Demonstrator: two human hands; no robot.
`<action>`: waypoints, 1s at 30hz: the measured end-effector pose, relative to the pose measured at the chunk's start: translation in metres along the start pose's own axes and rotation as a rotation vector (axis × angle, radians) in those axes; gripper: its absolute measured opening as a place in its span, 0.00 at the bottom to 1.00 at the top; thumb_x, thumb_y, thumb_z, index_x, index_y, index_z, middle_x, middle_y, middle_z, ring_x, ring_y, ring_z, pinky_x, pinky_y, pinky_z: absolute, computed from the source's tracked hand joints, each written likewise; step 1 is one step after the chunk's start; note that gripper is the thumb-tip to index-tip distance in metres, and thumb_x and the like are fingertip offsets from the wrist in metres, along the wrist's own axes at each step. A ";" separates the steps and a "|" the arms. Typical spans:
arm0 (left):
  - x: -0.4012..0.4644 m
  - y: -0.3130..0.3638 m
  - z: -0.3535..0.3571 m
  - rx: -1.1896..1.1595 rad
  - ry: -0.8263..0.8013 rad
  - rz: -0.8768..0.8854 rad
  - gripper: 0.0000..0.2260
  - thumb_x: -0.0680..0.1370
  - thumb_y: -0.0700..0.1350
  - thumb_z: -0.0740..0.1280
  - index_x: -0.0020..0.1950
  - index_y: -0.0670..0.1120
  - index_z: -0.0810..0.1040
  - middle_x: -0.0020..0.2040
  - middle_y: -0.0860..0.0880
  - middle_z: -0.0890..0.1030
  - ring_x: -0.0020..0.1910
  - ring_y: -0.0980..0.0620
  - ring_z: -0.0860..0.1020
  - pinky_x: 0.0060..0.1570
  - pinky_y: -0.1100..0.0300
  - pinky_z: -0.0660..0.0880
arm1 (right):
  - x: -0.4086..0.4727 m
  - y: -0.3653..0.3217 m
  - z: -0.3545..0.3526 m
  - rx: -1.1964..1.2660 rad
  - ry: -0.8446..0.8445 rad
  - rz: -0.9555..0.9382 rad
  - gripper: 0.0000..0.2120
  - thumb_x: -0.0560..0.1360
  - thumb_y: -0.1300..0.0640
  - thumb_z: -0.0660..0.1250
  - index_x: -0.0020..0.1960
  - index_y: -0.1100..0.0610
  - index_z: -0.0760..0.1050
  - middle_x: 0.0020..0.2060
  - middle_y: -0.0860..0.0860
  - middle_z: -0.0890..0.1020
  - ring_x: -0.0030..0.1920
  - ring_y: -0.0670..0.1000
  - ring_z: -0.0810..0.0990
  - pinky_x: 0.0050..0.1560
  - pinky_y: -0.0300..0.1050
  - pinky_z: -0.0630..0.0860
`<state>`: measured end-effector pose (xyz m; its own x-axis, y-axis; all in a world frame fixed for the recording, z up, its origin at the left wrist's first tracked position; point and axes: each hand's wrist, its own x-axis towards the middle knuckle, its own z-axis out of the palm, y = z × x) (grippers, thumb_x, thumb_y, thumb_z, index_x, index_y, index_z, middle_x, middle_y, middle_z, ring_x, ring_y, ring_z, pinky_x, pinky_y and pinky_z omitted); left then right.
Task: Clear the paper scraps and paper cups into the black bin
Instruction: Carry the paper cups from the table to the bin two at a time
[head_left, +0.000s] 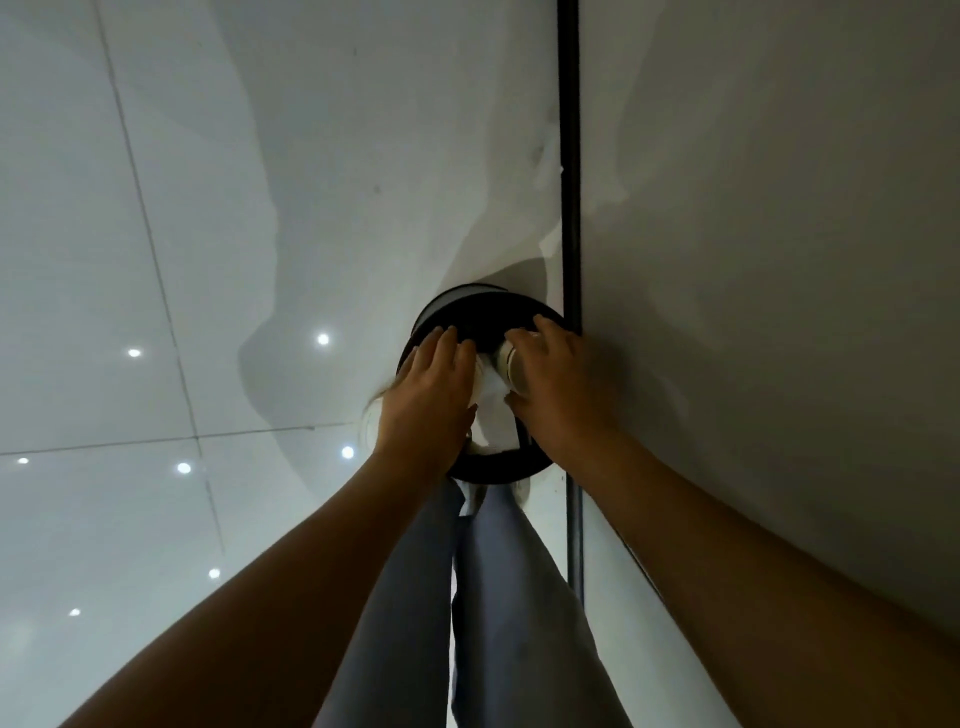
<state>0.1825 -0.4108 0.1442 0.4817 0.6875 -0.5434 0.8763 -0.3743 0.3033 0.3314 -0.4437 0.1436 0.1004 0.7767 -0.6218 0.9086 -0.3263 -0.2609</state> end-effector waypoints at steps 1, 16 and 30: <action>0.003 -0.001 0.003 0.013 0.002 0.015 0.36 0.71 0.50 0.74 0.74 0.43 0.63 0.73 0.42 0.65 0.74 0.42 0.61 0.67 0.51 0.66 | 0.002 0.001 0.003 -0.005 -0.003 -0.011 0.33 0.74 0.54 0.72 0.74 0.51 0.61 0.75 0.55 0.58 0.74 0.58 0.58 0.68 0.51 0.66; -0.052 -0.001 -0.050 -0.112 -0.043 -0.065 0.39 0.76 0.54 0.68 0.78 0.48 0.48 0.79 0.46 0.49 0.77 0.46 0.47 0.72 0.55 0.45 | -0.045 -0.023 -0.039 -0.076 -0.040 0.021 0.37 0.76 0.54 0.68 0.78 0.49 0.50 0.77 0.56 0.51 0.76 0.59 0.51 0.73 0.55 0.61; -0.317 0.017 -0.243 -0.180 0.131 -0.403 0.26 0.80 0.50 0.60 0.75 0.47 0.57 0.75 0.45 0.60 0.74 0.46 0.59 0.72 0.55 0.56 | -0.252 -0.209 -0.221 -0.376 -0.197 -0.414 0.35 0.78 0.53 0.64 0.78 0.49 0.49 0.77 0.54 0.54 0.76 0.58 0.55 0.73 0.56 0.59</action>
<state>0.0436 -0.4838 0.5113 0.0876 0.8334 -0.5457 0.9732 0.0453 0.2255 0.2058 -0.4521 0.5180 -0.3378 0.6722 -0.6588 0.9409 0.2243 -0.2536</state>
